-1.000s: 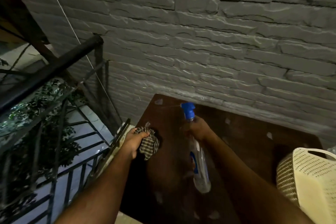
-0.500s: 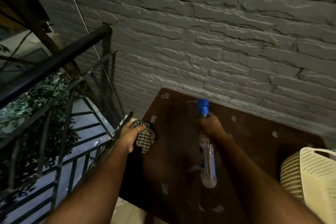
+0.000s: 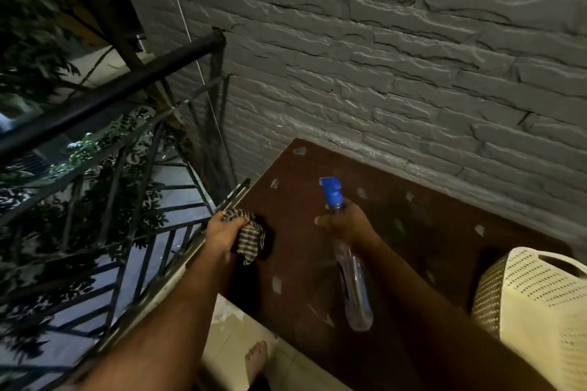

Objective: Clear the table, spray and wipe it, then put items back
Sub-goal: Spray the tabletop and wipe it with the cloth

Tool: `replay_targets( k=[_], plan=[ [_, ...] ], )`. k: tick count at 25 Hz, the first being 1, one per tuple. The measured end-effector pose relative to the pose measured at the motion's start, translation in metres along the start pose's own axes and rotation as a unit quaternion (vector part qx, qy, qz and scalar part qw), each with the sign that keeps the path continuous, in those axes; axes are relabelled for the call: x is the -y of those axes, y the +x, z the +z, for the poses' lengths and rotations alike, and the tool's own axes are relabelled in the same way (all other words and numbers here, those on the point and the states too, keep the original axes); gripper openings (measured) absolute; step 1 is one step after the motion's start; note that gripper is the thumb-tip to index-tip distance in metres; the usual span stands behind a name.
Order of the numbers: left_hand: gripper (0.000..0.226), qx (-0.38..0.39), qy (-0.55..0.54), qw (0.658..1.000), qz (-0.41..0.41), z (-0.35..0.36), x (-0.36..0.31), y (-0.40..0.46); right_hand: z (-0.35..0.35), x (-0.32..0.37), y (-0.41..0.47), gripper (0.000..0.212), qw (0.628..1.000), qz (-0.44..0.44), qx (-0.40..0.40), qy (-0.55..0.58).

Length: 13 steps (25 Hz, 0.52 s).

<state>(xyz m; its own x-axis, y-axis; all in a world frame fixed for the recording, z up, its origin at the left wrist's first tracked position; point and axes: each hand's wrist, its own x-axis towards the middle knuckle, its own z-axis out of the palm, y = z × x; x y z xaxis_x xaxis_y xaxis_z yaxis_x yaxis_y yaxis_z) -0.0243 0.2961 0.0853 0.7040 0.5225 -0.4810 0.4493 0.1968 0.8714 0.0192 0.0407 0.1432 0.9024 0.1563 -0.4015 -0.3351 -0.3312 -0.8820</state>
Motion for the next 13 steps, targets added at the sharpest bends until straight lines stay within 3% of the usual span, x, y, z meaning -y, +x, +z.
replay_targets(
  k=[3, 8, 13],
  plan=[
    [0.03, -0.015, -0.003, 1.0, 0.008, -0.011, 0.013, -0.015, -0.017, -0.017, -0.012, 0.038, 0.999, 0.004, -0.041, -0.006],
    [0.034, -0.044, -0.003, 0.999, 0.015, -0.016, 0.024, -0.031, -0.014, -0.018, -0.045, 0.036, 0.995, 0.006, 0.099, -0.01],
    [0.027, -0.065, 0.005, 0.997, 0.037, -0.023, 0.03, -0.049, 0.015, -0.018, -0.064, 0.032, 0.989, 0.011, 0.148, -0.022]
  ],
)
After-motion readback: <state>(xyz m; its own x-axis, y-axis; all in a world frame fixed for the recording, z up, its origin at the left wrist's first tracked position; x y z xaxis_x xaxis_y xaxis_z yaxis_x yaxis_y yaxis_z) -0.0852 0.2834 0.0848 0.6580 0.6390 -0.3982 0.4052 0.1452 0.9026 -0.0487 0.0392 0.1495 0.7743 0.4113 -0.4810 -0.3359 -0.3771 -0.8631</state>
